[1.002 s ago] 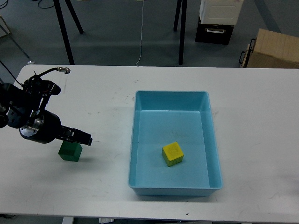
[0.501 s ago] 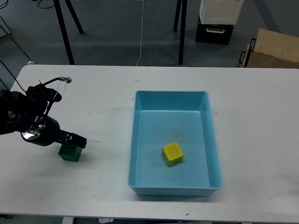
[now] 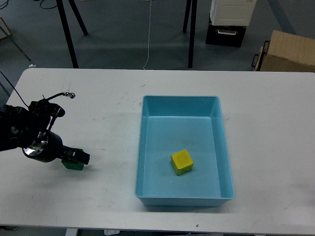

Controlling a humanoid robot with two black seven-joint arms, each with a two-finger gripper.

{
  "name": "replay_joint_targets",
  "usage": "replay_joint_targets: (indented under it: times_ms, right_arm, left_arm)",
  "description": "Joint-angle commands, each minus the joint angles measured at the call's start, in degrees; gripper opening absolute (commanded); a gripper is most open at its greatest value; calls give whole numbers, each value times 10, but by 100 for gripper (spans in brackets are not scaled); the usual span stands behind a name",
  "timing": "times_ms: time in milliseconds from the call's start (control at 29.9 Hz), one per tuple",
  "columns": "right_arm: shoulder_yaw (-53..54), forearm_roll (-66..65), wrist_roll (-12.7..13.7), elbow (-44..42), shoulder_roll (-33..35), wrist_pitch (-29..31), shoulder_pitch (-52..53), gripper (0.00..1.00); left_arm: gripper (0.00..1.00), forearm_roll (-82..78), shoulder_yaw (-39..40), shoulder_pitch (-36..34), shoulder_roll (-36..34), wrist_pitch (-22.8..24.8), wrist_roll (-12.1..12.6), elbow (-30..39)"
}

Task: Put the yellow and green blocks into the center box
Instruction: 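Lower the left gripper onto the green cube and close it, then carry the green cube over the bin beside the yellow cube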

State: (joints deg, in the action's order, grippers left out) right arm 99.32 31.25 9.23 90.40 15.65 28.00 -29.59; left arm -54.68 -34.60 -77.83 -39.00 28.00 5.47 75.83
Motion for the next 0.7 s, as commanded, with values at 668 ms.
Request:
replay_joint_targets:
  times_ms: [668]
  right_arm:
    - [-1, 0, 0, 0, -1, 0, -5, 100]
  left_arm:
    - [0, 54, 70, -201, -28, 0, 2, 104]
